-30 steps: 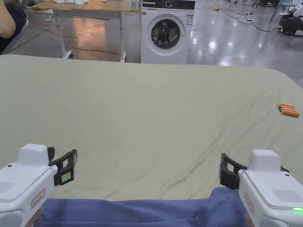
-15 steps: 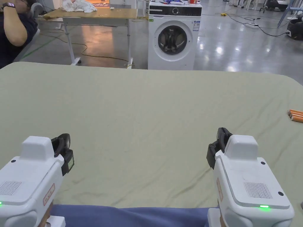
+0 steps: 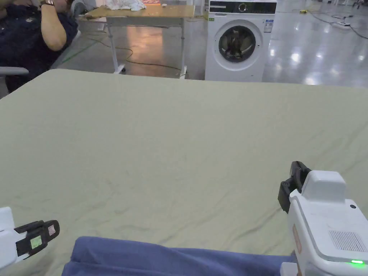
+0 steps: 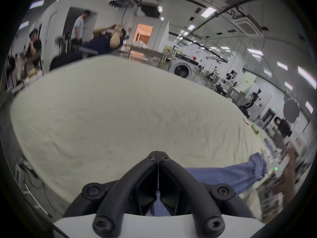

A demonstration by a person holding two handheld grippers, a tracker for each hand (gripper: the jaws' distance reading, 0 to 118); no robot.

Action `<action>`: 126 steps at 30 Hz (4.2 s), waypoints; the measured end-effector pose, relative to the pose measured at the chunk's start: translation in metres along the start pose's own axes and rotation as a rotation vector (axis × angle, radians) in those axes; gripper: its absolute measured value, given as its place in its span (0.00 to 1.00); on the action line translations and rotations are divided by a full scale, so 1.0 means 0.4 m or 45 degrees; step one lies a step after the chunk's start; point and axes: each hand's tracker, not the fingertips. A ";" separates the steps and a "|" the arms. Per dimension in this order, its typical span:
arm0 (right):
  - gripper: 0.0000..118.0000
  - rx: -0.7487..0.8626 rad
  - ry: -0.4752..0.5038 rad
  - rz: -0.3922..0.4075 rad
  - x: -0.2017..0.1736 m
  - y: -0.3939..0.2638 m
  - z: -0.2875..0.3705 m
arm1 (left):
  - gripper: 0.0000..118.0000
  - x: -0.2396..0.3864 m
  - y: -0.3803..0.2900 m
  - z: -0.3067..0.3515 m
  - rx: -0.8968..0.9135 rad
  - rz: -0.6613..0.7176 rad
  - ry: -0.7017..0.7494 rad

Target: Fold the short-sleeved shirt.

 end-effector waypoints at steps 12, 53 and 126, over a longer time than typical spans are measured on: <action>0.00 -0.098 0.010 0.034 0.017 -0.039 0.000 | 0.70 -0.123 -0.133 -0.230 -0.469 0.403 -0.454; 0.00 -0.164 0.069 0.070 0.044 -0.053 -0.013 | 0.05 0.213 0.143 -0.035 -0.388 -0.056 -0.372; 0.00 -0.220 0.072 0.045 0.052 -0.080 0.003 | 0.66 0.111 -0.063 -0.208 -0.339 0.155 -0.374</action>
